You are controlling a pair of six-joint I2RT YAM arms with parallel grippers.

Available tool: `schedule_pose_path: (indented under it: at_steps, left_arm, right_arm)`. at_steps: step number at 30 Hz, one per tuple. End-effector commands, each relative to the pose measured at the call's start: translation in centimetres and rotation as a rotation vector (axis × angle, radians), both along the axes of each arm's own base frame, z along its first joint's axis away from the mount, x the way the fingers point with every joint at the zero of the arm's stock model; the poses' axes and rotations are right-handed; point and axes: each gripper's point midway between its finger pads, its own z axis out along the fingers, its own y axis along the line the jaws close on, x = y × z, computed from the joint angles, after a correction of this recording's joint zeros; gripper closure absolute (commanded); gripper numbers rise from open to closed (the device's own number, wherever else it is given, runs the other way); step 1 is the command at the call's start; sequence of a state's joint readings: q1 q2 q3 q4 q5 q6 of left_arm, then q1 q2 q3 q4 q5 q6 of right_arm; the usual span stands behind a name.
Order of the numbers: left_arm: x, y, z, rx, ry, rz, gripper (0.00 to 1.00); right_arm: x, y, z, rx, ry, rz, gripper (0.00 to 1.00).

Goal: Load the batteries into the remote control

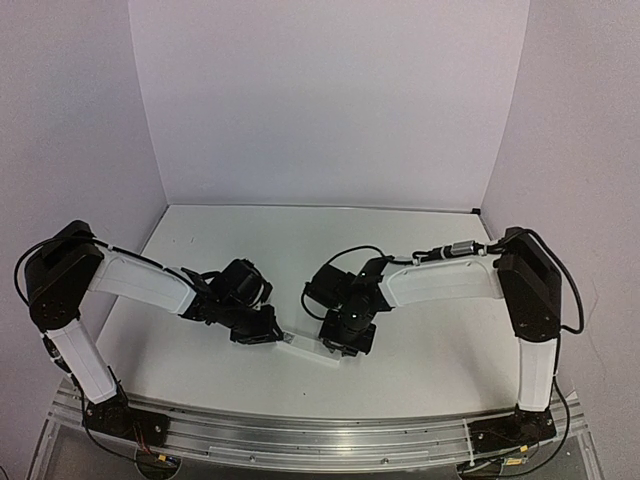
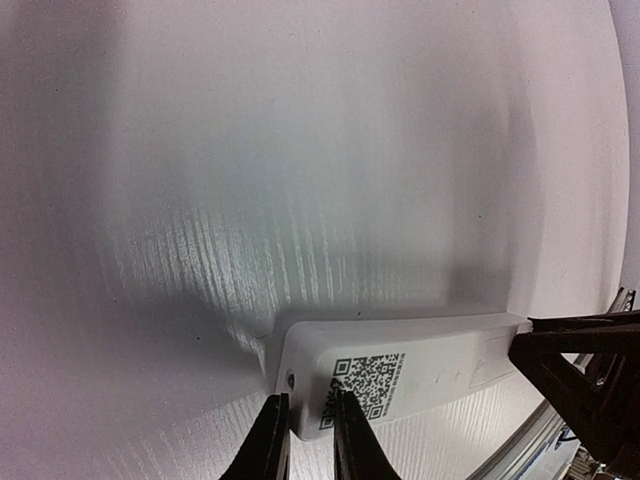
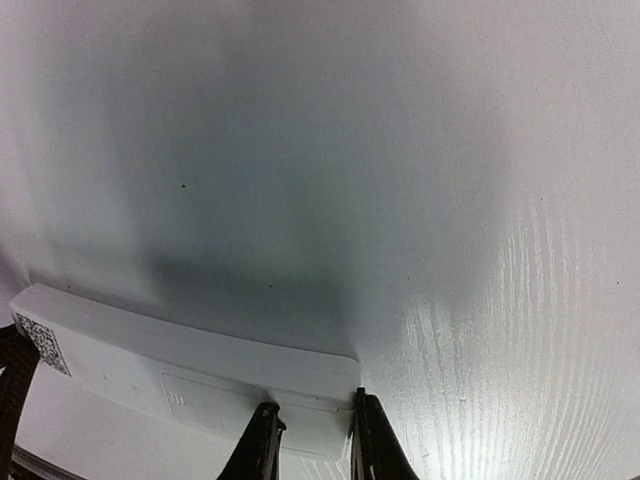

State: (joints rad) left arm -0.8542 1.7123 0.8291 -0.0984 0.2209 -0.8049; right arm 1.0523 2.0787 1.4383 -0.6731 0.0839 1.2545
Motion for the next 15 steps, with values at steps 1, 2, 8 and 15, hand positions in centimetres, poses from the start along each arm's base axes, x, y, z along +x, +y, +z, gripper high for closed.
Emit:
schedule_pose_path:
  at_steps: [1,2,8,15]
  left_arm:
    - [-4.0,1.4,-3.5,0.155,0.107,-0.044,0.84]
    - [-3.8,1.6,-3.5,0.17,0.1,-0.033,0.83]
    - [-2.7,2.6,-3.7,0.249,0.07,0.007,0.82]
    - [-2.2,2.4,-3.3,0.252,0.05,0.006,0.79]
  right_arm:
    - [-0.4,9.4,-4.8,0.387,-0.104,0.134,0.83]
    - [-0.4,8.6,-4.8,0.373,-0.108,0.13,0.82]
    - [-0.4,4.7,-2.8,0.282,-0.164,0.154,0.76]
    - [0.2,2.6,1.2,0.235,-0.245,0.197,0.63]
